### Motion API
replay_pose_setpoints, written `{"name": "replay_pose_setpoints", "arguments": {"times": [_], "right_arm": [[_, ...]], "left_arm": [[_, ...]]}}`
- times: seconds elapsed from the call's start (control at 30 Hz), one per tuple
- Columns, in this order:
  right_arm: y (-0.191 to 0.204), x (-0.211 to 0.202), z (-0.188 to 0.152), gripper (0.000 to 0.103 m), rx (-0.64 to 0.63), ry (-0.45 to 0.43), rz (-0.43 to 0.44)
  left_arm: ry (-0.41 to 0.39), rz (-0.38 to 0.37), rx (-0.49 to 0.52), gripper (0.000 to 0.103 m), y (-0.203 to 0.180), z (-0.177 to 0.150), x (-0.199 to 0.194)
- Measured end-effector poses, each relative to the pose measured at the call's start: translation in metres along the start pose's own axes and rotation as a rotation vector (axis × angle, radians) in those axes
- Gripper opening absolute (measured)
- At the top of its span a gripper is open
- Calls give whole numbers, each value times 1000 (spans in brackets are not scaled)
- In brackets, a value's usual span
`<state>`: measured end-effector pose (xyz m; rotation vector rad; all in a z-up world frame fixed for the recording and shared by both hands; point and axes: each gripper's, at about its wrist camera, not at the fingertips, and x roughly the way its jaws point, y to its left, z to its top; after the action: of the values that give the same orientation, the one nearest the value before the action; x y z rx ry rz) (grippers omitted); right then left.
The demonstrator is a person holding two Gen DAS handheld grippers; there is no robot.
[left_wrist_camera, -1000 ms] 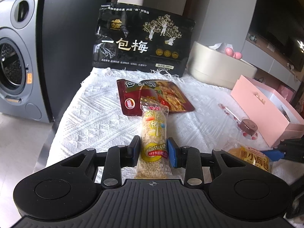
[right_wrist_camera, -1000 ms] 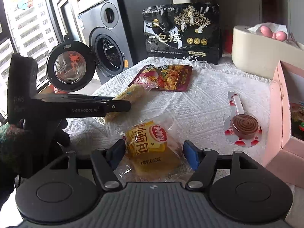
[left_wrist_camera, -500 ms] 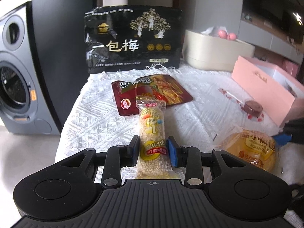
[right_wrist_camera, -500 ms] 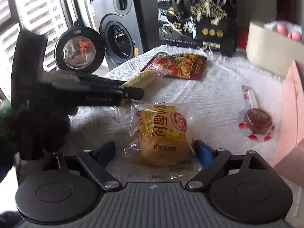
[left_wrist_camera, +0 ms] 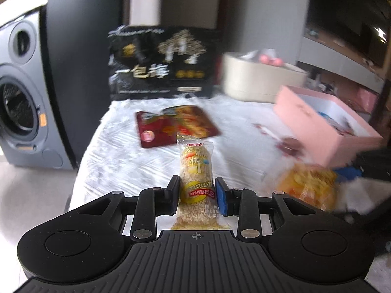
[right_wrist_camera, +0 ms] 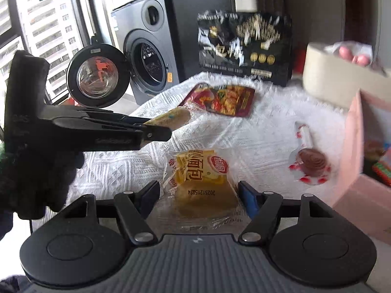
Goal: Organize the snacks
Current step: 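Grasp the yellow bread packet with the right tool while left holds the stick packet, then carry the stick packet and bread packet over the pink box with both tools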
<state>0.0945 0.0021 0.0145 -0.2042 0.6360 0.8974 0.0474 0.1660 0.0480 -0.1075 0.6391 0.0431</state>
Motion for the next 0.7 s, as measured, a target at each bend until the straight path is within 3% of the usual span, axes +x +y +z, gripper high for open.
{"name": "replay_pose_setpoints", "arguments": {"times": [0.2, 0.4, 0.47, 0.57, 0.7], "right_arm": [[-3, -48, -26, 69, 2, -42, -66], [-20, -96, -52, 69, 38, -72, -177], [-31, -109, -57, 69, 71, -84, -214], [-49, -125, -62, 57, 118, -98, -264], [-68, -135, -69, 57, 149, -111, -297]], "left_arm": [[10, -117, 37, 35, -45, -30, -31], [71, -269, 86, 35, -100, -47, -32], [67, -291, 90, 35, -116, -43, -30], [20, -309, 71, 35, -132, -22, -29], [-42, -329, 52, 35, -155, 10, -18]]}}
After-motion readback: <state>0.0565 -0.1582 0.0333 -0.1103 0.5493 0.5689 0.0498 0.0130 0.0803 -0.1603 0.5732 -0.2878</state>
